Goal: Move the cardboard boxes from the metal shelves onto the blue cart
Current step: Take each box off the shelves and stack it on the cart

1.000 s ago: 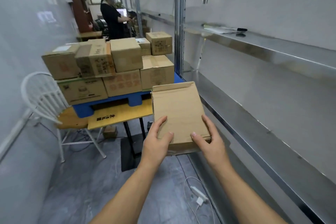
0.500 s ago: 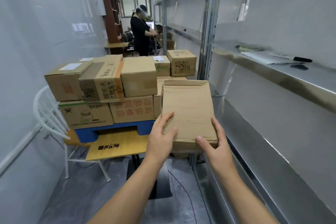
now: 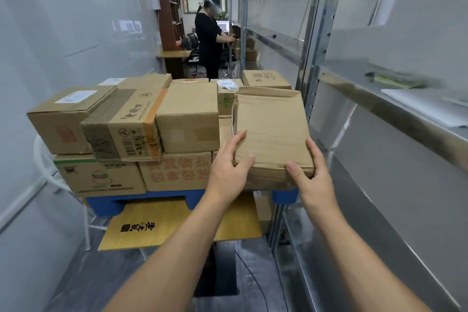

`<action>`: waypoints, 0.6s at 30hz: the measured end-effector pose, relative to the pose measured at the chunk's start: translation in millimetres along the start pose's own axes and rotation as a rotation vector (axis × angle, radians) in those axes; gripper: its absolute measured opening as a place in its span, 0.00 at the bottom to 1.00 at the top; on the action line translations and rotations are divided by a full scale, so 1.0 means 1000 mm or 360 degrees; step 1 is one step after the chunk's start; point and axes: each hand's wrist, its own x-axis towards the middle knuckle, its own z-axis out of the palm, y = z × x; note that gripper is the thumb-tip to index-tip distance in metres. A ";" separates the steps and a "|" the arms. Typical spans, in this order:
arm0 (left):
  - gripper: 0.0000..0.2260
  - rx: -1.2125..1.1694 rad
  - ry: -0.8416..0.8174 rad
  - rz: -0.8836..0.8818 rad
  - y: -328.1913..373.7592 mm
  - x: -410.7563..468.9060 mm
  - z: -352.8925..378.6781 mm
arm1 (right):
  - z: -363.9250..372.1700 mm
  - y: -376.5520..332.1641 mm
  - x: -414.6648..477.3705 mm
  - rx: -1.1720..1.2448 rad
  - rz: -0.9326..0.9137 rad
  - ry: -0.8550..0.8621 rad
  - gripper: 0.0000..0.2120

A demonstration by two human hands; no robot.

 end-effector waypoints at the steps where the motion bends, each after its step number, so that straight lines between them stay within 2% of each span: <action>1: 0.22 0.0030 -0.0019 0.0005 -0.001 0.012 -0.002 | 0.004 0.001 0.012 0.0014 -0.0001 0.0001 0.31; 7: 0.19 0.0385 0.0105 0.0204 0.005 0.081 -0.030 | 0.037 0.008 0.082 0.0098 0.0056 -0.0024 0.34; 12: 0.17 0.0821 0.0208 0.0426 0.002 0.146 -0.066 | 0.056 0.018 0.127 -0.0027 0.0099 -0.0070 0.34; 15: 0.17 0.1200 0.0177 0.0260 -0.008 0.183 -0.082 | 0.064 0.021 0.146 -0.0095 0.0148 -0.0084 0.32; 18: 0.18 0.1386 0.0075 0.0076 -0.016 0.202 -0.086 | 0.069 0.022 0.163 -0.0104 0.0189 -0.0068 0.30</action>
